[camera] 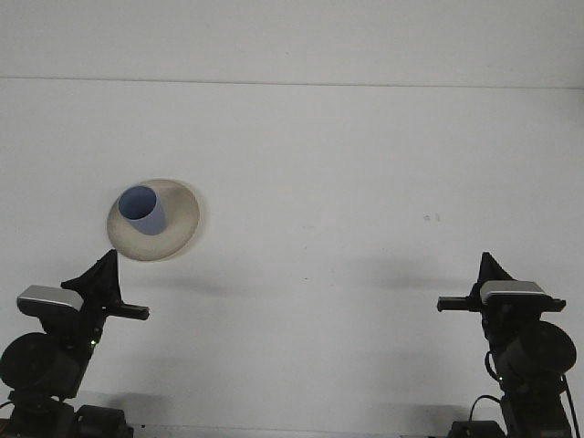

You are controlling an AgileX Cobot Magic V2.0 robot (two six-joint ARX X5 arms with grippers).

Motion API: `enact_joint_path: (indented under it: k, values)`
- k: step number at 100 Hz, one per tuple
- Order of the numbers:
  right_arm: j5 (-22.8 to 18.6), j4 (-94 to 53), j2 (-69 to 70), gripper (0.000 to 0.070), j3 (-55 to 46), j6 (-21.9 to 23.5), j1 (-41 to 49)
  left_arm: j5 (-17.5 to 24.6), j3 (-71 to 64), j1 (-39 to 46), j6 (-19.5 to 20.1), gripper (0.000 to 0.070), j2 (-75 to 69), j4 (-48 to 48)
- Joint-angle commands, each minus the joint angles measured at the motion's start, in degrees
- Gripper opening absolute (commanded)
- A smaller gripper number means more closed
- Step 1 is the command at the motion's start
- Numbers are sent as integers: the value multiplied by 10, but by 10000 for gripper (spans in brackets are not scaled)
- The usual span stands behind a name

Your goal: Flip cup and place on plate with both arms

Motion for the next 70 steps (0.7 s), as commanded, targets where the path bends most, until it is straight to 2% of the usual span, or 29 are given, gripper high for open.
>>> enact_joint_path:
  k: [1, 24, 51, 70]
  values:
    - [0, 7, 1, 6, 6, 2, 1, 2, -30, 0, 6, 12, -20, 31]
    - [0, 8, 1, 6, 6, 2, 1, 2, -146, 0, 28, 12, -107, 83]
    - [0, 8, 1, 6, 6, 2, 1, 2, -224, 9, 28, 12, -187, 83]
    - [0, 9, 1, 6, 6, 2, 1, 2, -257, 18, 28, 12, -185, 141]
